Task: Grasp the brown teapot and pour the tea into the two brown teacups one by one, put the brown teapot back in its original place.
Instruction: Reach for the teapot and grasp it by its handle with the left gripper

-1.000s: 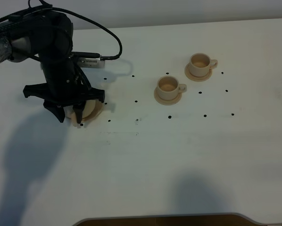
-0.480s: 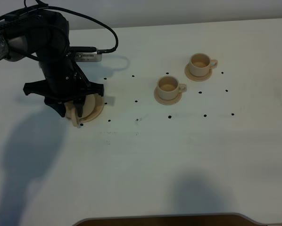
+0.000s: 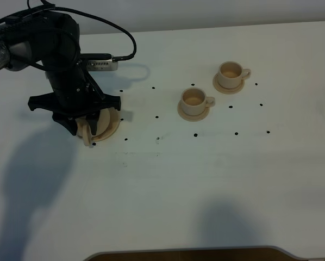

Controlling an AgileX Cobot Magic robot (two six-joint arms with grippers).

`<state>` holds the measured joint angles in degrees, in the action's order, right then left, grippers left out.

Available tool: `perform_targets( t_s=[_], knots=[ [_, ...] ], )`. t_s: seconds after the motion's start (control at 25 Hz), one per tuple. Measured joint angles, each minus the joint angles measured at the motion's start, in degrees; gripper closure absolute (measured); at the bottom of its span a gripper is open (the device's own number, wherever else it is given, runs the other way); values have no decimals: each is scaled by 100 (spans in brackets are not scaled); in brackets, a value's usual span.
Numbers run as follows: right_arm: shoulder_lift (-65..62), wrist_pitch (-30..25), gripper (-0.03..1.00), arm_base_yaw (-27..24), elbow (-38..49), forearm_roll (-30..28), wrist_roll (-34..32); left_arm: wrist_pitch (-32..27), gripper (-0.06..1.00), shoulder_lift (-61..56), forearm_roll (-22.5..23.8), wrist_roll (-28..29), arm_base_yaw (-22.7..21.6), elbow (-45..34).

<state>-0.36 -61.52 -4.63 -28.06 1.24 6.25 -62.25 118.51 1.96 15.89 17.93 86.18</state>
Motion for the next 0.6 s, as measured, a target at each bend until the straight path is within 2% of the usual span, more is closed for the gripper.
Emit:
perform_targets(
  t_s=[0.2, 0.6],
  knots=[
    [0, 0, 57, 0, 0, 0, 0, 0, 55, 0, -2, 0, 0, 0],
    [0, 0, 57, 0, 0, 0, 0, -11, 69, 0, -6, 18, 0, 0]
  ],
)
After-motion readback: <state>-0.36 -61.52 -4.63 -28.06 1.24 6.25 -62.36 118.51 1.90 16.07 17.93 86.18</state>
